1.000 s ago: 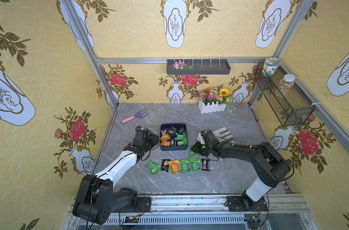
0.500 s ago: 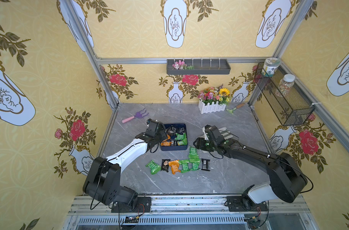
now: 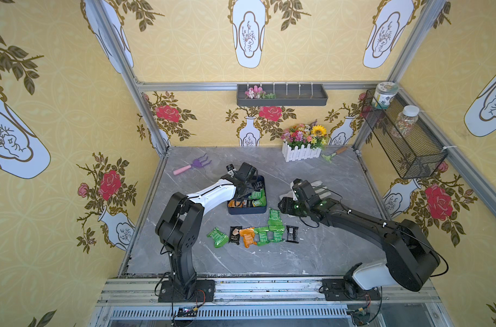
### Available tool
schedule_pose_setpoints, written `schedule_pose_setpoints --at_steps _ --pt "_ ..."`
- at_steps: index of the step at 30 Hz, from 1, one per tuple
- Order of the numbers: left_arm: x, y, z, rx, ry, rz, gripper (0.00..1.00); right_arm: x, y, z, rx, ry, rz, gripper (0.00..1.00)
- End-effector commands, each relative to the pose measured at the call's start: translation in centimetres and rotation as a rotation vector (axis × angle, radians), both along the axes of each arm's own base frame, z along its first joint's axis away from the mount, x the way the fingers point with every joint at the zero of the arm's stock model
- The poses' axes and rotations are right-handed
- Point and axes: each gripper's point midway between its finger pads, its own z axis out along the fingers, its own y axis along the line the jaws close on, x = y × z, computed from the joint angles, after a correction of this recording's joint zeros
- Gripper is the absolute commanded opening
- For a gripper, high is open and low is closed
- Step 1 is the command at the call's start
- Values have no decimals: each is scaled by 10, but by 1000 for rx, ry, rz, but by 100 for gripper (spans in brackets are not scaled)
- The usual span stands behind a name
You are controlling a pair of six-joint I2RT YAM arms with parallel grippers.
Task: Take the cookies out of the storage box
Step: Pick up the cookie from the storage box.
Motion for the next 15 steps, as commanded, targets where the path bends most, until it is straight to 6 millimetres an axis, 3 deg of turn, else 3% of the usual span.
schedule_pose_setpoints --at_steps 1,15 --pt "3 8 -11 48 29 58 62 1 0 -1 -2 -12 10 61" --pt "32 1 -29 51 31 96 63 -1 7 -12 47 14 20 60"
